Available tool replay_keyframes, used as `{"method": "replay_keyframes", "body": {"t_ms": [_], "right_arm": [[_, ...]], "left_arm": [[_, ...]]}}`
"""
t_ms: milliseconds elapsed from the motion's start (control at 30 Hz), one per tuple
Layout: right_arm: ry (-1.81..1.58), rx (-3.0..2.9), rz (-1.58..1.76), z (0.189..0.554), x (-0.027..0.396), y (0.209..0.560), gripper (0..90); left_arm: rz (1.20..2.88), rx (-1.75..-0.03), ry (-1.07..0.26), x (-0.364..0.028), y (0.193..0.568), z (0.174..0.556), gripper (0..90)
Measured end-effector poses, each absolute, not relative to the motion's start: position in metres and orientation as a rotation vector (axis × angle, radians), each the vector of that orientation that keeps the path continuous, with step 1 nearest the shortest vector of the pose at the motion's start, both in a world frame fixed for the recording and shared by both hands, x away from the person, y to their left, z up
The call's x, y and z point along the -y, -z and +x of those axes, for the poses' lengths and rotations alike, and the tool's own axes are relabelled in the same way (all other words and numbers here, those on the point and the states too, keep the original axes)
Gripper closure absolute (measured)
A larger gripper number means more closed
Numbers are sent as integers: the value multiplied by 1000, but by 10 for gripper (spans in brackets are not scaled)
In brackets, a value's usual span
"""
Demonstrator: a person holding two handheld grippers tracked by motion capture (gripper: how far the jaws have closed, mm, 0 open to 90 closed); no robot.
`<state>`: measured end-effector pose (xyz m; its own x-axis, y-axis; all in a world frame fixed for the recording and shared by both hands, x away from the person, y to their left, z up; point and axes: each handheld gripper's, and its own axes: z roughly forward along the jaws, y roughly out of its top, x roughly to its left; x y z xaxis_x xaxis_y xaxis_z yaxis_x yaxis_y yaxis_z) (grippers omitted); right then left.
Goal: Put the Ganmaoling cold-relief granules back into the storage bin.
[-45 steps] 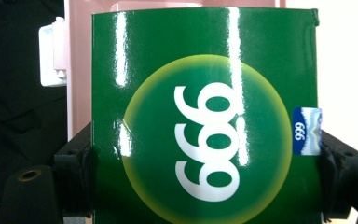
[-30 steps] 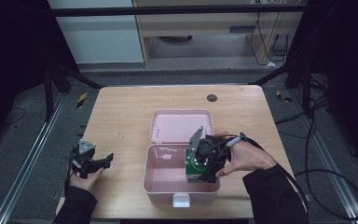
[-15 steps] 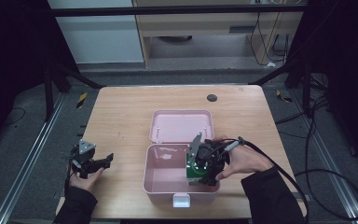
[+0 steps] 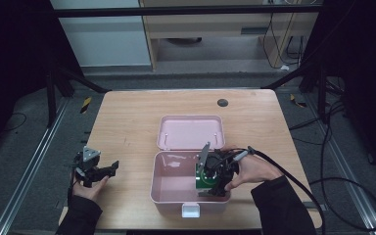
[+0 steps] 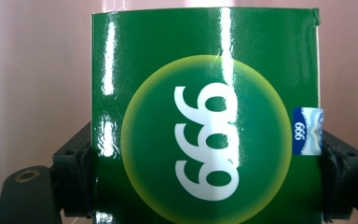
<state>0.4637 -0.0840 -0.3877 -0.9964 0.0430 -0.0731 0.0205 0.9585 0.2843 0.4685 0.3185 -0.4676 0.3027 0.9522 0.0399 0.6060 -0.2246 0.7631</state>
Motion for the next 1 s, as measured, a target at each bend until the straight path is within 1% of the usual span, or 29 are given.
{"method": "replay_keyframes", "body": {"t_ms": [333, 567, 667, 933, 1000], "right_arm": [[-363, -3049, 50, 466, 82, 393, 142], [-382, -3042, 61, 467, 83, 389, 126], [-467, -3024, 74, 465, 87, 379, 131], [-707, -2866, 284, 463, 110, 343, 123], [-723, -2839, 301, 463, 112, 341, 123]], "left_arm": [[1929, -1382, -687, -319, 468, 469, 206], [1930, -1382, -687, -319, 468, 469, 206], [1930, -1383, -687, -318, 468, 469, 206], [1934, -1383, -684, -318, 468, 469, 207], [1933, -1383, -684, -318, 468, 468, 207]]}}
